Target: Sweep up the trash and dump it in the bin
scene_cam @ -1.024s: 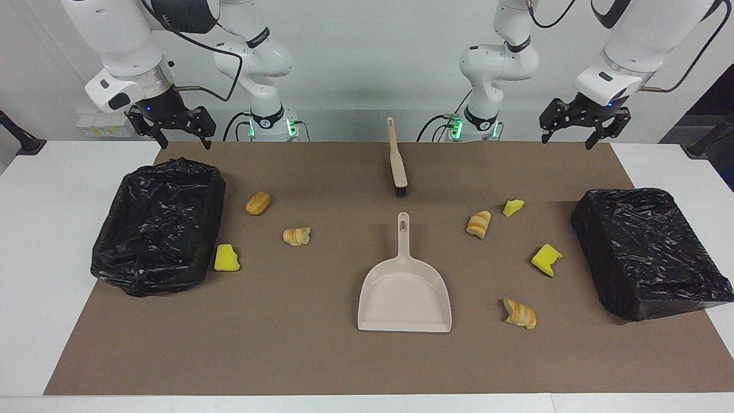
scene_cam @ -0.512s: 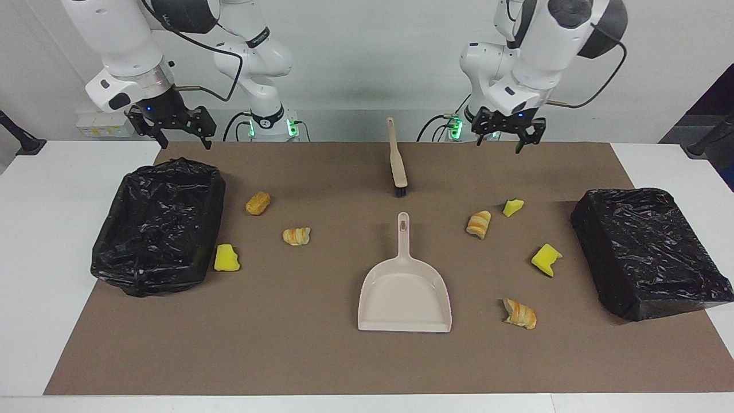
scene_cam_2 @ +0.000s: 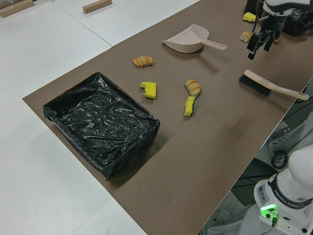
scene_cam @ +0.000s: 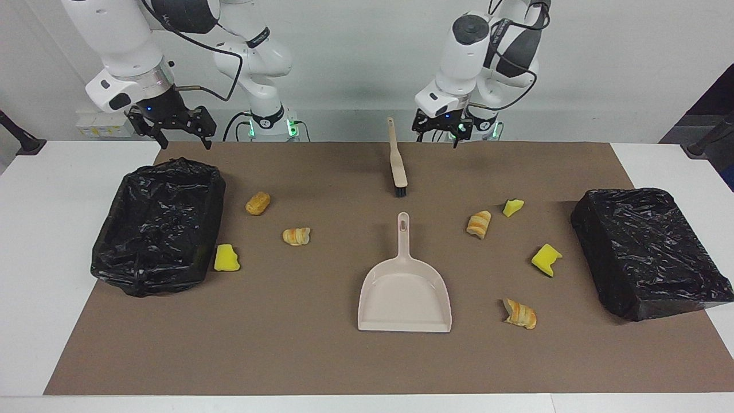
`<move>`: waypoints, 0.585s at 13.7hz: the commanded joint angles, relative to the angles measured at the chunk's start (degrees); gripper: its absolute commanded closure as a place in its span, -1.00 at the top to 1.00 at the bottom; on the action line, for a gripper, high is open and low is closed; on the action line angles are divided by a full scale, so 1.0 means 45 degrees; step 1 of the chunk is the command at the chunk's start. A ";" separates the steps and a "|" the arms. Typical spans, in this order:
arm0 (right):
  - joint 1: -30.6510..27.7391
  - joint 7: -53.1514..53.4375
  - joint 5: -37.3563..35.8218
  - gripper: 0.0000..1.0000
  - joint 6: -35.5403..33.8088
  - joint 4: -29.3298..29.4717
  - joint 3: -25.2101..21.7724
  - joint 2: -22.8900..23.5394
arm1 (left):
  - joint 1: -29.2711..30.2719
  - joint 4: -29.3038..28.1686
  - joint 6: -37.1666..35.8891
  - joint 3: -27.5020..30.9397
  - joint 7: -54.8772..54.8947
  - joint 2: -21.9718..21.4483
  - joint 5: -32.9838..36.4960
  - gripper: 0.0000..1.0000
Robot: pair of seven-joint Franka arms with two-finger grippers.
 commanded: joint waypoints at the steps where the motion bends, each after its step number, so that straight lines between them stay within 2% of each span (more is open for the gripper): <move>1: 0.0367 -0.0398 0.0087 1.00 0.0189 -0.0195 0.0072 -0.0197 | -0.1804 -0.1763 0.1989 0.0256 -0.2099 -0.0061 -0.0098 1.00; 3: 0.0680 0.0048 0.0106 1.00 0.0131 -0.0156 0.0072 -0.0101 | -0.3035 -0.3052 0.3437 0.0236 -0.3663 -0.0078 -0.0118 1.00; 4: 0.0933 0.0264 0.0126 1.00 0.0130 -0.0175 0.0091 0.0074 | -0.3660 -0.3251 0.3829 0.0236 -0.4173 0.0116 -0.0118 1.00; 6: 0.1577 0.0344 0.0164 1.00 0.0208 -0.0156 0.0150 0.0562 | -0.3998 -0.3603 0.4533 0.0236 -0.4646 0.0585 -0.0137 1.00; 8: 0.2300 0.1411 0.0864 1.00 0.0732 -0.0156 0.0150 0.1167 | -0.4309 -0.3800 0.4517 0.0236 -0.4996 0.0490 -0.0157 1.00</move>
